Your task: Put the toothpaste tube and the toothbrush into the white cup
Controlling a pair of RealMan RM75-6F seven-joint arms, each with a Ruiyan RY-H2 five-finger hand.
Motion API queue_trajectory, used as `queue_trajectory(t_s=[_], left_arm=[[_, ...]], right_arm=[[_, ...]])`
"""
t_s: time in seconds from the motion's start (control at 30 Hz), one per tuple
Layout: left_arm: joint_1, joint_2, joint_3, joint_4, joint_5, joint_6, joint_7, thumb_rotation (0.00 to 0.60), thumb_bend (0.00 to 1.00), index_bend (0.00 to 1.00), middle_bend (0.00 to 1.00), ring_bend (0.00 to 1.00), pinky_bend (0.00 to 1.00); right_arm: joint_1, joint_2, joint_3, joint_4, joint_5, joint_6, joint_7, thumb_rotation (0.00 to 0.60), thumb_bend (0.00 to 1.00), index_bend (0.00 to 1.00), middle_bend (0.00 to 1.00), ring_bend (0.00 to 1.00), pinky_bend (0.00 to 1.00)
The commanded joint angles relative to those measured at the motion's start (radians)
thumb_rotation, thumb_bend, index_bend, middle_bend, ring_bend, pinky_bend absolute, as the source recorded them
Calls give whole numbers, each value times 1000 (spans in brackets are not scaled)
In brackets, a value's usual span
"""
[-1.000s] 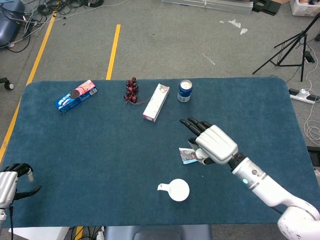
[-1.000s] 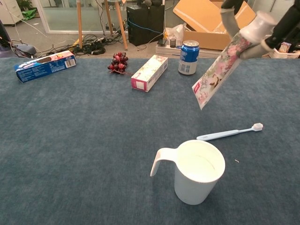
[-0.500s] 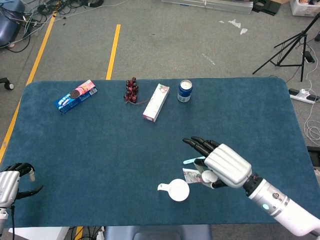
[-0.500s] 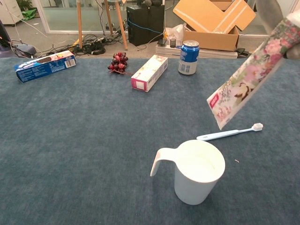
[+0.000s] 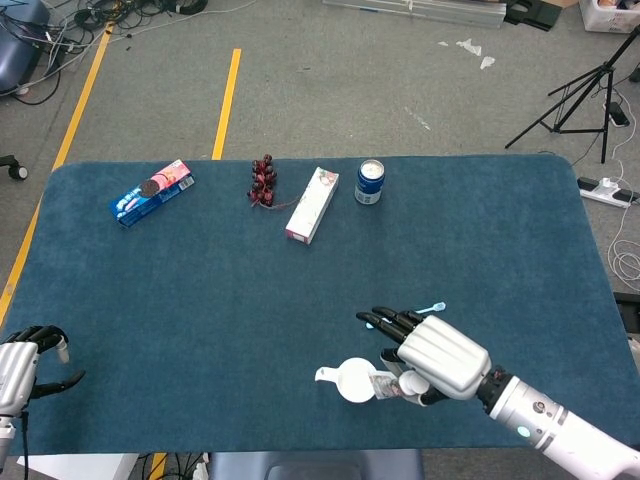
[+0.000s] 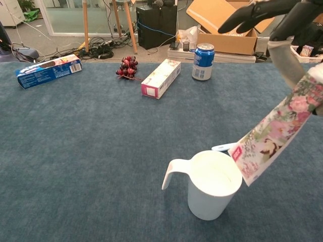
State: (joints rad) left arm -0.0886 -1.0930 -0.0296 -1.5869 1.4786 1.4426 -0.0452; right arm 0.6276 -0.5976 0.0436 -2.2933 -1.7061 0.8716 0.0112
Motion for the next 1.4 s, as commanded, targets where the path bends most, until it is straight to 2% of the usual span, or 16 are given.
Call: queue_trajectory(t_s=[0.03,0.7,1.4], left_arm=[[0,1,0,0,1,1,-2,600,0,648,447,356,397],[4,12,2,-5,6,10,-27,600,0,648,447,356,397],[4,15,3,-4,9,9,-32,600,0,648,447,357,397]], right_arm=[[12,-24,10,3,17,-23,-14,600,145,657,50,0,255],[96,-141,83,42,173,-117,-66,600,145,658,50,0,255],[137,-217,69,112,291,-185,-163,600,145,658,50,0,255]])
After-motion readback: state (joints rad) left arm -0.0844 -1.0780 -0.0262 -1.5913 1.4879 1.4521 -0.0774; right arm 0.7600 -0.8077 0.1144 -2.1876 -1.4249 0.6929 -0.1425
